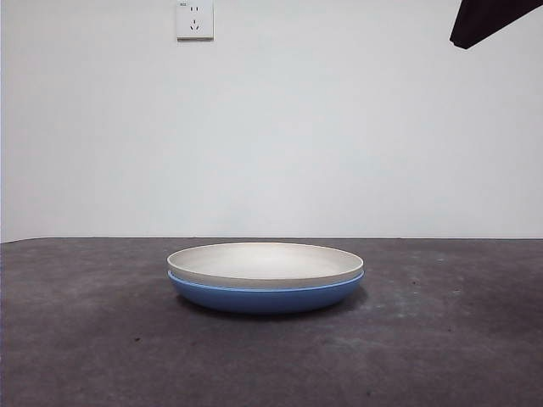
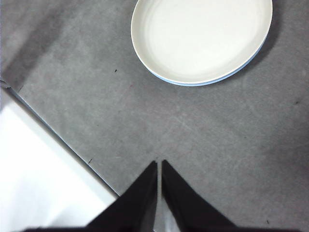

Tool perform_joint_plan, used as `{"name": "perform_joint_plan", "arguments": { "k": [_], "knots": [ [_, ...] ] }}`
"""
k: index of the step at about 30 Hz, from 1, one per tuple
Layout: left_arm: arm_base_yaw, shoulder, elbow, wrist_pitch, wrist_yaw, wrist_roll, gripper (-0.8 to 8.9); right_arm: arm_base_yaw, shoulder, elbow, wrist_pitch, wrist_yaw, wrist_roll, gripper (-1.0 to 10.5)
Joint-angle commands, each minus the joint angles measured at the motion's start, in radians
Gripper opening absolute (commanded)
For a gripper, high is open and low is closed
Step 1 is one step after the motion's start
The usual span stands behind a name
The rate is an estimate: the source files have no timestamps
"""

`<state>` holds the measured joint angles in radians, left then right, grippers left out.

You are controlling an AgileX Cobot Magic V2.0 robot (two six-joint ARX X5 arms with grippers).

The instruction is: Pick up the white plate, put it on the blue plate, put it on desk

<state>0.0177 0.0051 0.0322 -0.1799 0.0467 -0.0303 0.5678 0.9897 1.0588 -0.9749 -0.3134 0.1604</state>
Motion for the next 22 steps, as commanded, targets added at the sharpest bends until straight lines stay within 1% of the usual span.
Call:
{"name": "perform_joint_plan", "arguments": {
  "k": [1, 18, 20, 21, 22],
  "knots": [
    [0.003, -0.002, -0.021, -0.007, -0.003, -0.016, 0.15, 0.006, 0.008, 0.016, 0.010, 0.000, -0.011, 0.1],
    [0.003, -0.002, -0.021, -0.007, -0.003, -0.015, 0.15, 0.006, 0.008, 0.016, 0.009, 0.000, -0.013, 0.1],
    [0.003, -0.002, -0.021, -0.007, -0.003, -0.016, 0.15, 0.006, 0.008, 0.016, 0.010, 0.001, -0.024, 0.1],
    [0.003, -0.002, -0.021, -0.007, -0.003, -0.016, 0.15, 0.004, 0.008, 0.016, 0.018, 0.003, -0.057, 0.1],
    [0.003, -0.002, -0.021, -0.007, -0.003, -0.016, 0.15, -0.005, 0.005, 0.016, 0.026, 0.009, -0.071, 0.1]
  ]
}}
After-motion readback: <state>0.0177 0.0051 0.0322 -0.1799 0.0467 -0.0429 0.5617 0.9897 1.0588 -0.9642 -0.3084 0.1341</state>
